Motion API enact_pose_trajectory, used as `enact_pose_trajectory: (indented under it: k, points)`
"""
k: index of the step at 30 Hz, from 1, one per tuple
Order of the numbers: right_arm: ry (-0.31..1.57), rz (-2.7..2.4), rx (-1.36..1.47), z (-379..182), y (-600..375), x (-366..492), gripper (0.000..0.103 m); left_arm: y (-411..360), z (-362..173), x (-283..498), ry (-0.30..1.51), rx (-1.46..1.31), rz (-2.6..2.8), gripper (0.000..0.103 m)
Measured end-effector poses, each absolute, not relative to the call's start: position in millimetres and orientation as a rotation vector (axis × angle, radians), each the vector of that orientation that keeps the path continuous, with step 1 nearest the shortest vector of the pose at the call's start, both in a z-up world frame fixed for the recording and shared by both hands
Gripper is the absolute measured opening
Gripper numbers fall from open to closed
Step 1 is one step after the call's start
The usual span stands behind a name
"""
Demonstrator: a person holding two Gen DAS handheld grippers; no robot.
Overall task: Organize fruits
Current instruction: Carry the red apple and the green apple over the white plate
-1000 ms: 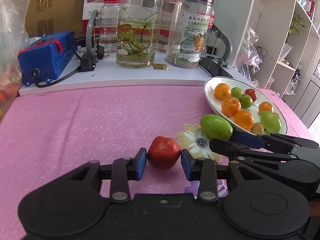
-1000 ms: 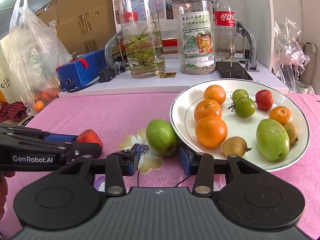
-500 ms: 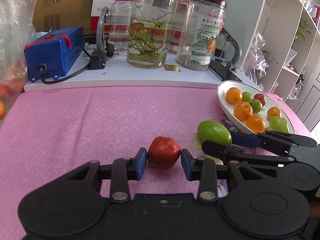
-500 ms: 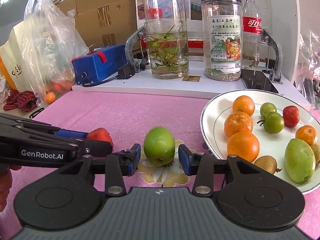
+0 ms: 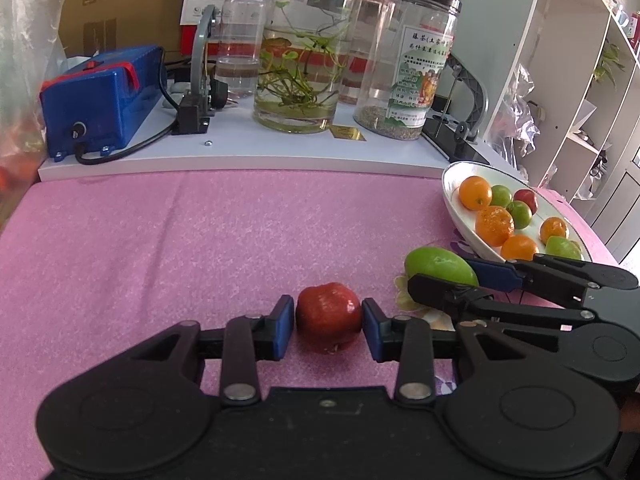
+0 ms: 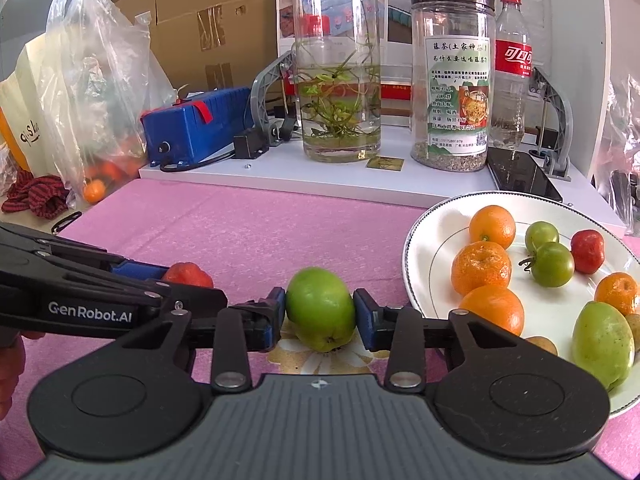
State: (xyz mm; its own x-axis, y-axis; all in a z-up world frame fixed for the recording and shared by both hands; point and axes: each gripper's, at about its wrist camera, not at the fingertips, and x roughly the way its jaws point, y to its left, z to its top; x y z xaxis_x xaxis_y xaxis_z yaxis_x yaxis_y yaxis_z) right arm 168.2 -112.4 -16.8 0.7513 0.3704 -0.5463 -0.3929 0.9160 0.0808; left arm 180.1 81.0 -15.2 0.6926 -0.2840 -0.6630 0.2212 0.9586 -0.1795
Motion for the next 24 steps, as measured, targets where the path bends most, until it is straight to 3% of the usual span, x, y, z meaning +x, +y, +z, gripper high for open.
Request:
enact_pose_trajectory:
  k: [10, 18, 24]
  points:
    - [0.476, 0.405, 0.005, 10.7, -143.8, 140.6, 0.065, 58.9, 17.9, 166.5, 0.680, -0.084, -0.355, 0.103]
    - [0.402, 0.227, -0.016, 33.3, -217.8, 139.2, 0.065, -17.2, 49.5, 181.7, 0.613, -0.051, -0.538, 0.103]
    - [0.430, 0.172, -0.026, 25.0, -252.6, 155.3, 0.065, -73.8, 40.8, 207.0, 0.634, 0.021, -0.598, 0.103]
